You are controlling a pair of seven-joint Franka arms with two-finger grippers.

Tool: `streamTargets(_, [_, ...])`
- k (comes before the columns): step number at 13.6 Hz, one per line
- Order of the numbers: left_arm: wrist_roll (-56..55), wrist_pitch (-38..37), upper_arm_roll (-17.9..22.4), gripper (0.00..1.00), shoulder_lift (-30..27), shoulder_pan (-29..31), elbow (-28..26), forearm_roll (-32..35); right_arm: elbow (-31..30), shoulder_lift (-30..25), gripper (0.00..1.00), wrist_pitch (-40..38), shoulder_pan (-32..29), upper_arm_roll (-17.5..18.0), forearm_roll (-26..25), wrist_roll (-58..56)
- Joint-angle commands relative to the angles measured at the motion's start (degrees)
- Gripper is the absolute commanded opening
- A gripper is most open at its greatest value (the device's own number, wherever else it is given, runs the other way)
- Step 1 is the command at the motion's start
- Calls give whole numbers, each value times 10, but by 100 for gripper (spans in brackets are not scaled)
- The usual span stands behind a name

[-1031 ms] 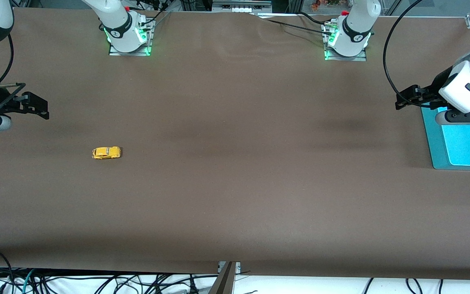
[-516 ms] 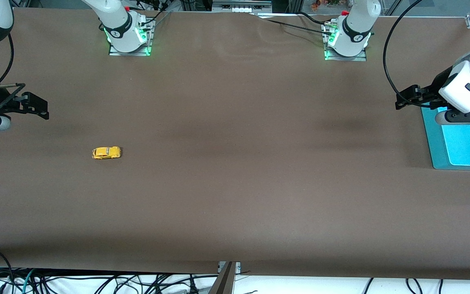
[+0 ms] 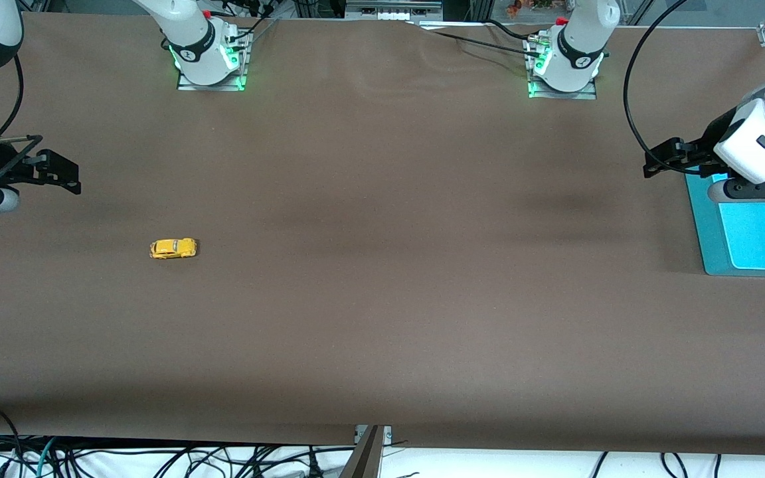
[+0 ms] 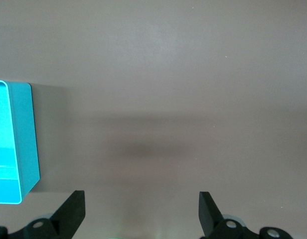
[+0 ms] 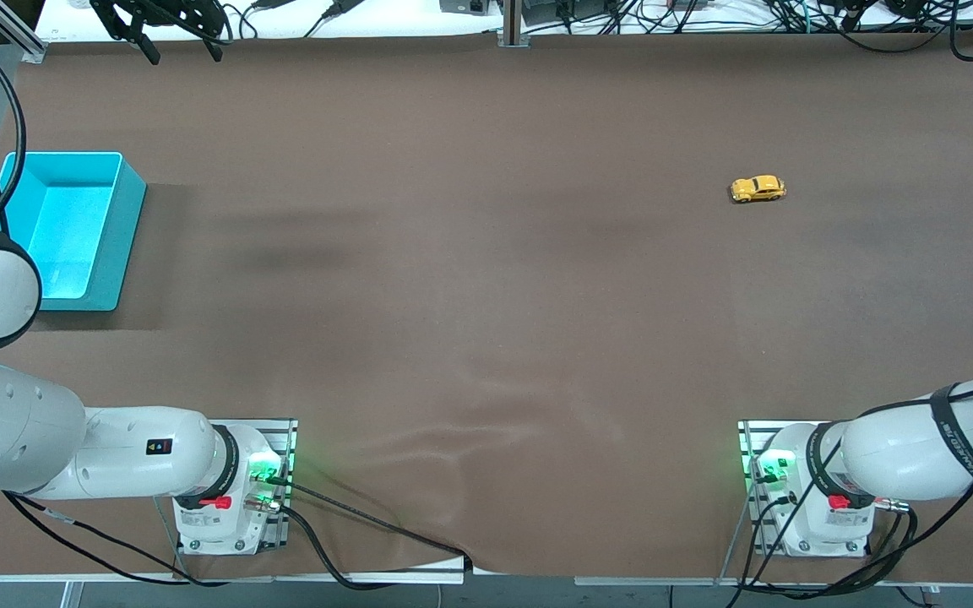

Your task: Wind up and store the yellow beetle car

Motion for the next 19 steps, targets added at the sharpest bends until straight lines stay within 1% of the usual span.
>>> streamTargets(1, [-1,-15,-3,100,7,-1,20,16,-3,-5,100,-3,-4,5,8,3])
streamTargets(11, [-1,-15,-3,100,7,-2,20,16,-3,-3,100,-3,1,7,8,4])
streamTargets(15, [-1,-15,-3,100,7,-1,20,17,-4,13,100,-5,26,8,10,3])
streamTargets(19, [-1,-15,-3,100,7,-2,21,17,-6,19,100,-17,32,8,11,1])
